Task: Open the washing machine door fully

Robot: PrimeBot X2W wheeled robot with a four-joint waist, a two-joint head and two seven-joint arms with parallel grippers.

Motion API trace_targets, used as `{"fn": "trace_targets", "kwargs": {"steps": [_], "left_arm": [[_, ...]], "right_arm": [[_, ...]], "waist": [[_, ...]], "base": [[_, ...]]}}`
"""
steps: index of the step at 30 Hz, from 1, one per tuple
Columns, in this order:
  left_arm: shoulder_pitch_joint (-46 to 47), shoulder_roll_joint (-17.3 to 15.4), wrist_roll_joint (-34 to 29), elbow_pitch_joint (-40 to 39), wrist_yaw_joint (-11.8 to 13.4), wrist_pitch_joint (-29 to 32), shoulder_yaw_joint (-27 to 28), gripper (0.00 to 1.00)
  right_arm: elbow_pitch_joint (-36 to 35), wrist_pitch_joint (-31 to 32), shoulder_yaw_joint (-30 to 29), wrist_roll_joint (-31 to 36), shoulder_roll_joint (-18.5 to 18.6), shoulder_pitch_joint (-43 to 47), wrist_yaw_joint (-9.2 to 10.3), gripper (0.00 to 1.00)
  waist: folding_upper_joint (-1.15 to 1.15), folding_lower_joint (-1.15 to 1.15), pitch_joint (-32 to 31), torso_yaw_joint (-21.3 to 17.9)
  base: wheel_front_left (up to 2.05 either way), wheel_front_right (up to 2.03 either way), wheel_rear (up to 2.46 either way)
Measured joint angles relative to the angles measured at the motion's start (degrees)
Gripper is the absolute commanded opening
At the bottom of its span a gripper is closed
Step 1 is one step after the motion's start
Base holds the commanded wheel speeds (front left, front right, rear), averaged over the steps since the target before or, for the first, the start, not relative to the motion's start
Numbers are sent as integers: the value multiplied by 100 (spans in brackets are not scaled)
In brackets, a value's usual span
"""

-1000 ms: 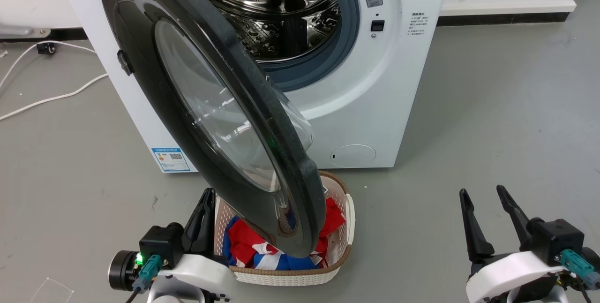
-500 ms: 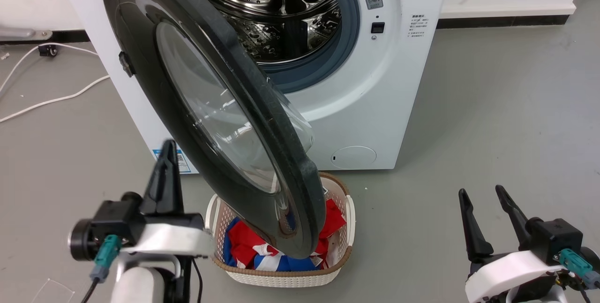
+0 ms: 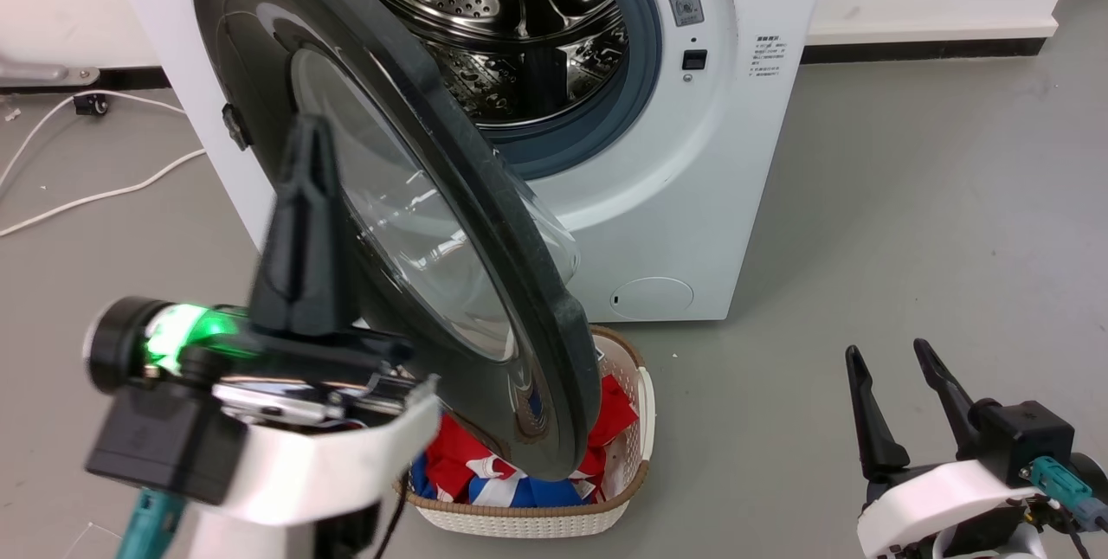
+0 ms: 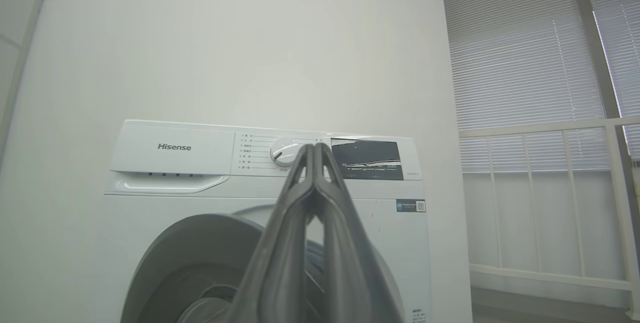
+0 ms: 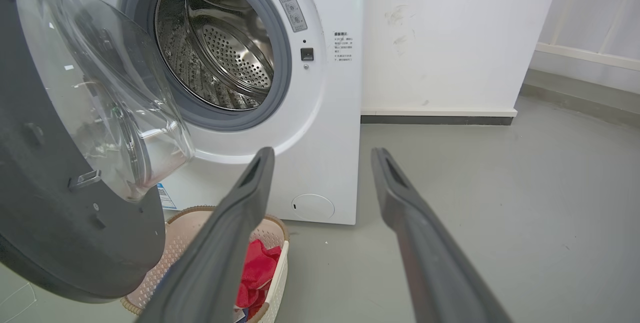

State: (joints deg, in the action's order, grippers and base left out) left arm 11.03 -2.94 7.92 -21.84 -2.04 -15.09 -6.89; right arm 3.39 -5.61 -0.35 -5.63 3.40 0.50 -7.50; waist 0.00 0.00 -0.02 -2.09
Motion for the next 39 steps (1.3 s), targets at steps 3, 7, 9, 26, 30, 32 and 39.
{"fn": "trace_targets", "kwargs": {"steps": [3,7,9,26,30,32,39], "left_arm": [[-24,1,118,-123,-75,47,-437,0],[-22,2,274,-176,-209,359,-1151,0],[-24,3,391,-144,-261,576,-1535,0],[-386,-51,1109,1911,-259,2131,-3300,0],[-232,-27,1111,2321,16,1831,-3075,0],[-143,-29,1113,2480,143,1660,-2944,0],[14,-13,1160,2830,469,1334,-2644,0]], "right_arm": [[1,1,-13,7,-2,7,0,100],[0,2,-34,8,-8,19,0,100],[-3,2,-51,8,-12,27,0,100],[-42,35,-37,43,-35,67,0,100],[7,32,2,5,-38,62,0,100],[26,27,2,4,-40,57,0,100],[60,10,1,-31,-41,-12,0,100]], "waist": [[0,0,-26,4],[0,0,-36,29],[0,0,-36,44],[0,0,170,-147],[0,0,238,-261],[0,0,269,-309],[0,0,360,-385]], "base": [[0,0,0],[0,0,0],[0,0,0],[0,0,0],[0,0,0],[0,0,0],[0,0,0]]}}
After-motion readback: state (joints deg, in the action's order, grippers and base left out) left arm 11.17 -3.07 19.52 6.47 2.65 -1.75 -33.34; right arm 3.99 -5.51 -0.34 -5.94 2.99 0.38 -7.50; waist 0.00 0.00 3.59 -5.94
